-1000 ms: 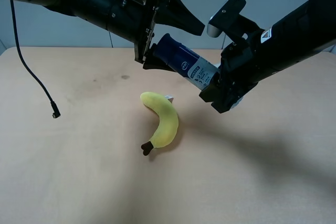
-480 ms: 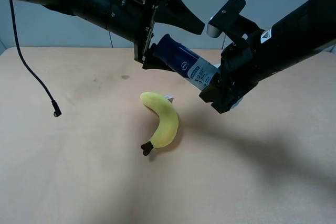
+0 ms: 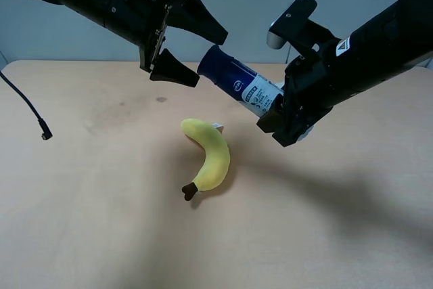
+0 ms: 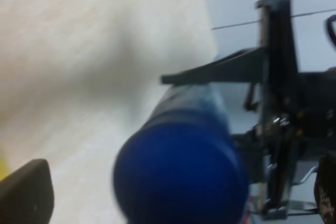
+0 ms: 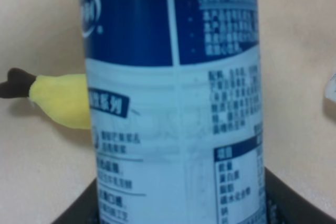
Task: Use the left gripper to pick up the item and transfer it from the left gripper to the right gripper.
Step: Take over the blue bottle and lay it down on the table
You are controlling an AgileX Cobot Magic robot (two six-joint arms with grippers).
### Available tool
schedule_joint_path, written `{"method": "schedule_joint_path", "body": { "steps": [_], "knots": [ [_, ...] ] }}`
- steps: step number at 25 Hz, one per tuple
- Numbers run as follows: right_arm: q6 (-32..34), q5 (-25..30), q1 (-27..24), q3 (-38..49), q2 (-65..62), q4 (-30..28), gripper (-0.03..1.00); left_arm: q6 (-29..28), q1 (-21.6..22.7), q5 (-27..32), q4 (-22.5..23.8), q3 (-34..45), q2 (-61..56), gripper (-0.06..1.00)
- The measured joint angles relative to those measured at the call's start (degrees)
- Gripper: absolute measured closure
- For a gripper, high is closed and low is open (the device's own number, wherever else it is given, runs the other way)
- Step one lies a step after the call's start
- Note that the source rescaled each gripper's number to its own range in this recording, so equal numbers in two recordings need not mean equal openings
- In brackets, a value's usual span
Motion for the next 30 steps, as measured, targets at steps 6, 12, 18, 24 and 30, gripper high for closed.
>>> {"method": "schedule_joint_path", "body": {
  "steps": [6,12,18,24,30],
  "knots": [
    [0.0,0.0,0.0,0.0,0.0,0.0,0.89,-2.2,2.2,0.0,5.1,0.0,-3.9,-0.06],
    [0.0,0.0,0.0,0.0,0.0,0.0,0.89,-2.5,7.4,-0.1,6.9,0.0,-11.2,-0.06],
    [0.0,0.0,0.0,0.0,0.0,0.0,0.89,-5.0,13.9,-0.3,12.8,0.0,-21.1,-0.06],
    [0.0,0.0,0.0,0.0,0.0,0.2,0.89,-10.6,16.0,-0.9,25.7,0.0,-32.6,-0.06],
    [0.0,0.0,0.0,0.0,0.0,1.1,0.89,-18.6,16.0,-0.8,37.7,0.1,-44.1,-0.06]
  ]
}}
